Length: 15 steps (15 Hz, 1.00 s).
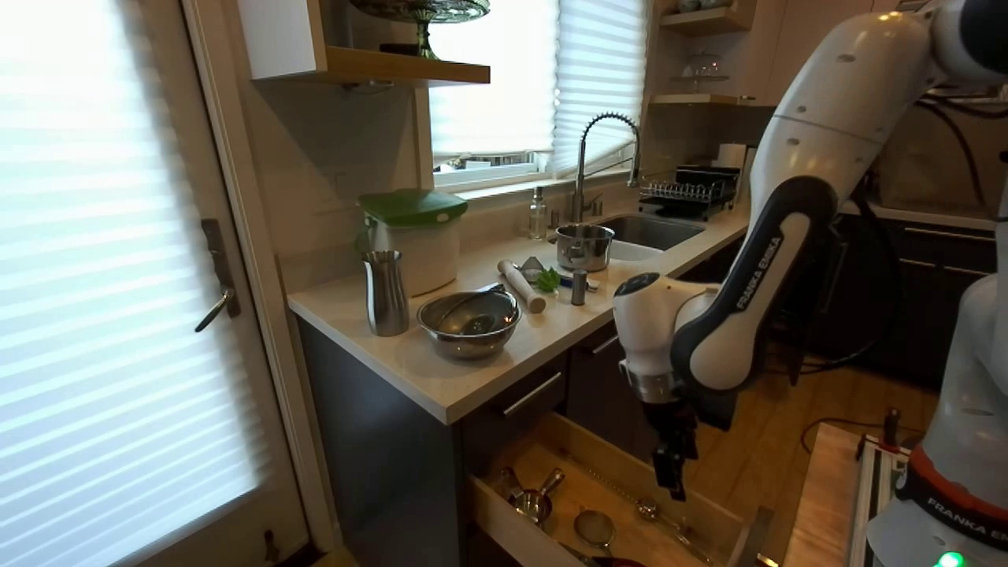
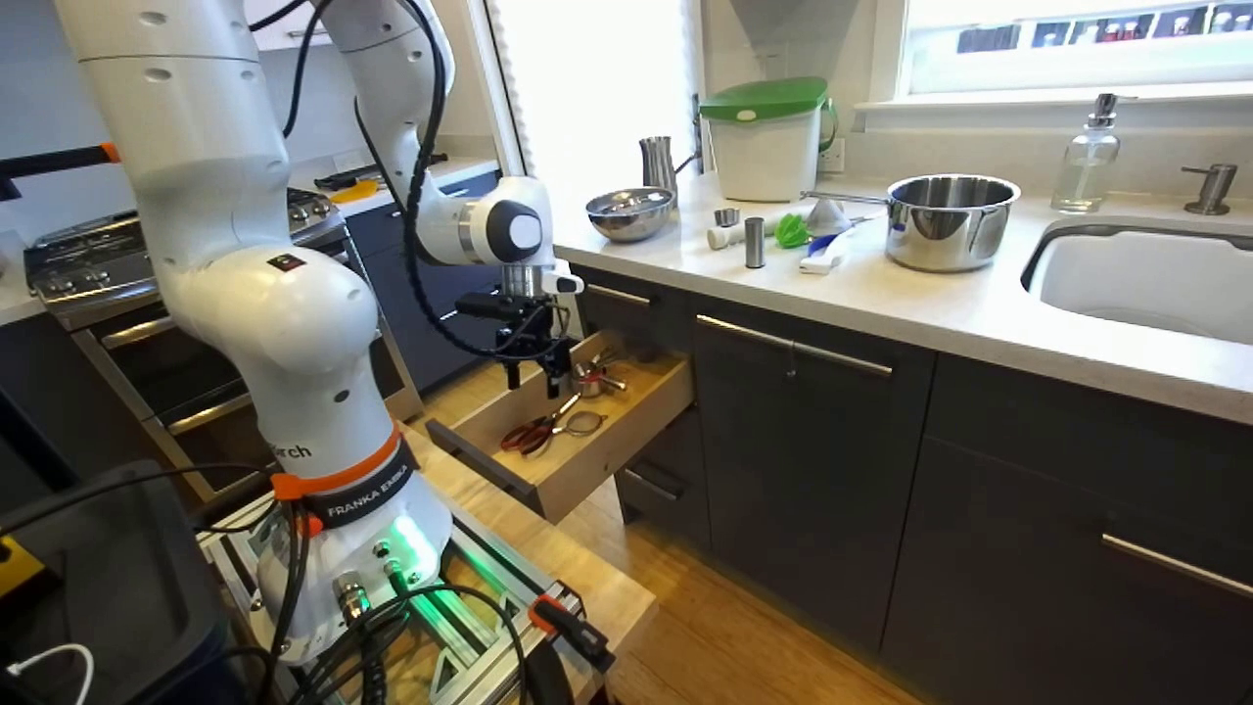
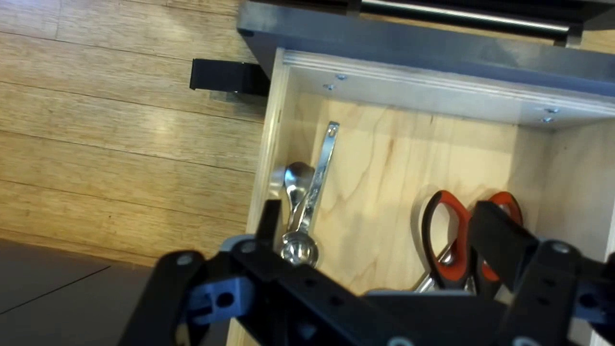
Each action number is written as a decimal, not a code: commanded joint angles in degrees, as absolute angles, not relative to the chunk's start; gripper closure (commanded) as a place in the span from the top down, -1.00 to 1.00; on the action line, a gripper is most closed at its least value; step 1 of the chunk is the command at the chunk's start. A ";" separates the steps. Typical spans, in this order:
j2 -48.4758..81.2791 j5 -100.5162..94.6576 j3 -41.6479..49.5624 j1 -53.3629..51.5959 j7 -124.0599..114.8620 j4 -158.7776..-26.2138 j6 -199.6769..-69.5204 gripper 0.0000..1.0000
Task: Take the pair of scissors out of the drawer and put it in the pot
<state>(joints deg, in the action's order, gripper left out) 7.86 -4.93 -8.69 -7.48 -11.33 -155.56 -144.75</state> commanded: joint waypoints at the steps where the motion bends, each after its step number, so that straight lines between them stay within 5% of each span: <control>1: 10.45 -4.59 -7.96 -8.49 -11.05 -154.57 -145.16 1.00; 15: 31.80 -15.72 0.45 -23.89 -24.66 -141.86 -162.58 1.00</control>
<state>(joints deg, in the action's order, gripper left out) 25.07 -14.97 -2.35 -18.74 -20.79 -146.03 -159.33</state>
